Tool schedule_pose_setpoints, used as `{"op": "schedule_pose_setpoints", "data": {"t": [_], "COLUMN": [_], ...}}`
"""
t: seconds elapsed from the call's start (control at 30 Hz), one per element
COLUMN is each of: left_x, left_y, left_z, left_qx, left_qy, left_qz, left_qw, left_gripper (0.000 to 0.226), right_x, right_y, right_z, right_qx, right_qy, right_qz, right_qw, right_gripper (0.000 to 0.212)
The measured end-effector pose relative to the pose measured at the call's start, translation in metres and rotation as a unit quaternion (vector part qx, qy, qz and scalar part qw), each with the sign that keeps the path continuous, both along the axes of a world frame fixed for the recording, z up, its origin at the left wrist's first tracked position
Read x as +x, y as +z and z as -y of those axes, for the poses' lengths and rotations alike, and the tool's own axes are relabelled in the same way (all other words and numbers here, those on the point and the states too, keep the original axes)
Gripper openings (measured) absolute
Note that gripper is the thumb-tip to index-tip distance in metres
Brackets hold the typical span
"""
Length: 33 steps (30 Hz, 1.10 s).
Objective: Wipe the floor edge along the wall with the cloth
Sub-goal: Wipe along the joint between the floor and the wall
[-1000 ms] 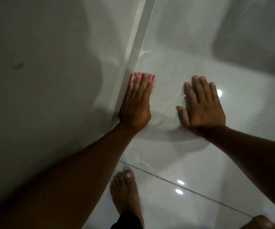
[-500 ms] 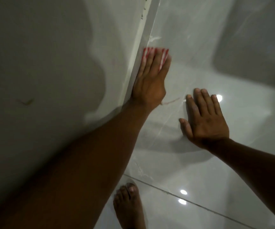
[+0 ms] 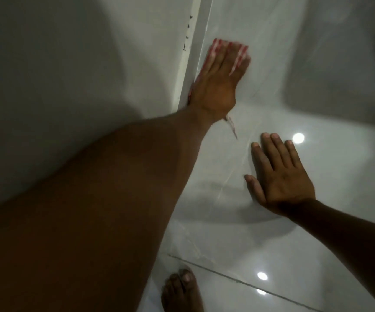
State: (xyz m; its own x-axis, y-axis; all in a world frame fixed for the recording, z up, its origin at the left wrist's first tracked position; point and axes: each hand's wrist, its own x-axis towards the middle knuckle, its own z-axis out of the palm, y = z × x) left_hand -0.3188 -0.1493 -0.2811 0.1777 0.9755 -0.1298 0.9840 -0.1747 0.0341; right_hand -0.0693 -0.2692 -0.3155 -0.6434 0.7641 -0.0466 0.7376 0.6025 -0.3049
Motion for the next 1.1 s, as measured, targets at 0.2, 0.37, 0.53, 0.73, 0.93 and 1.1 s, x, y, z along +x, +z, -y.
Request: {"op": "schedule_pose_setpoints", "data": {"t": [0.2, 0.37, 0.53, 0.73, 0.93, 1.1], "left_x": [0.007, 0.014, 0.009, 0.006, 0.015, 0.033], "left_y": [-0.004, -0.006, -0.002, 0.005, -0.007, -0.006], "left_z": [0.048, 0.12, 0.053, -0.008, 0.141, 0.245], "left_qx": [0.0, -0.025, -0.022, -0.017, 0.02, -0.009], "left_qy": [0.114, 0.13, 0.072, 0.119, 0.126, 0.169], "left_qz": [0.008, 0.03, -0.031, 0.025, 0.065, 0.048], "left_qw": [0.993, 0.991, 0.997, 0.992, 0.99, 0.984], "left_gripper": [0.071, 0.077, 0.073, 0.069, 0.068, 0.058], "right_x": [0.0, 0.0, 0.0, 0.001, 0.0, 0.0], "right_y": [0.002, 0.0, -0.002, -0.004, 0.0, -0.001], "right_z": [-0.001, -0.001, -0.001, 0.0, -0.001, -0.001], "right_qx": [-0.008, -0.016, -0.012, 0.006, -0.01, -0.02], "right_qy": [0.002, -0.002, -0.005, 0.0, -0.001, 0.002], "right_qz": [0.012, 0.026, 0.017, 0.004, 0.017, 0.019], "right_qw": [1.0, 1.0, 1.0, 1.0, 1.0, 1.0], "right_gripper": [0.077, 0.078, 0.078, 0.077, 0.077, 0.078]}}
